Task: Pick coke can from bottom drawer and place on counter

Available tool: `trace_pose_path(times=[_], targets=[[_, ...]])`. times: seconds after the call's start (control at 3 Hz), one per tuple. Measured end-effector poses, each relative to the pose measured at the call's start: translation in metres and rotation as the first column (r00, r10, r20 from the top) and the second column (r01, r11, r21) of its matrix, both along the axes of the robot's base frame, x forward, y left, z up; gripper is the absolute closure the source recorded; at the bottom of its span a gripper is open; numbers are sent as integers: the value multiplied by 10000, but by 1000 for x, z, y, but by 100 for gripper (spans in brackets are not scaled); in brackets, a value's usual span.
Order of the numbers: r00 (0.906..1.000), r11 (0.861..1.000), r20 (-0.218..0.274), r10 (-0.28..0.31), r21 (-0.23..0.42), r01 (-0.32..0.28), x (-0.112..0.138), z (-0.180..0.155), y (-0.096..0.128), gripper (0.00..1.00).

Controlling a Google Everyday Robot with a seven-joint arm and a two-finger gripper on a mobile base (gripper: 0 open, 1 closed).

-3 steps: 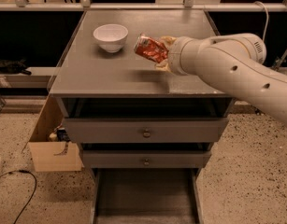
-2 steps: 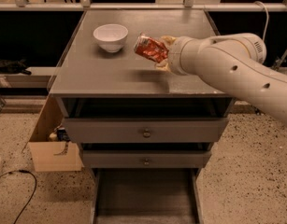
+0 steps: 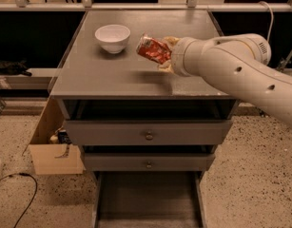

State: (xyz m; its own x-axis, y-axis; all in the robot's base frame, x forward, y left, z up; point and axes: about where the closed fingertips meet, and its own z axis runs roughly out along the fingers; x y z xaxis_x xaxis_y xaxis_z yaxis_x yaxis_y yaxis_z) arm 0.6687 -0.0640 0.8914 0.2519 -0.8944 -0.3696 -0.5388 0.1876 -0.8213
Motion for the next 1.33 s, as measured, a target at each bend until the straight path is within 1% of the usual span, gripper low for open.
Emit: trace_pose_path(times=[0.67,1.0,1.33], targets=[[10000,10000,0,0,0,0,0,0,0,15],[10000,10000,1,1,-1,-1,0,0,0,0],[10000,10000,2,2,-1,-2,0,0,0,0]])
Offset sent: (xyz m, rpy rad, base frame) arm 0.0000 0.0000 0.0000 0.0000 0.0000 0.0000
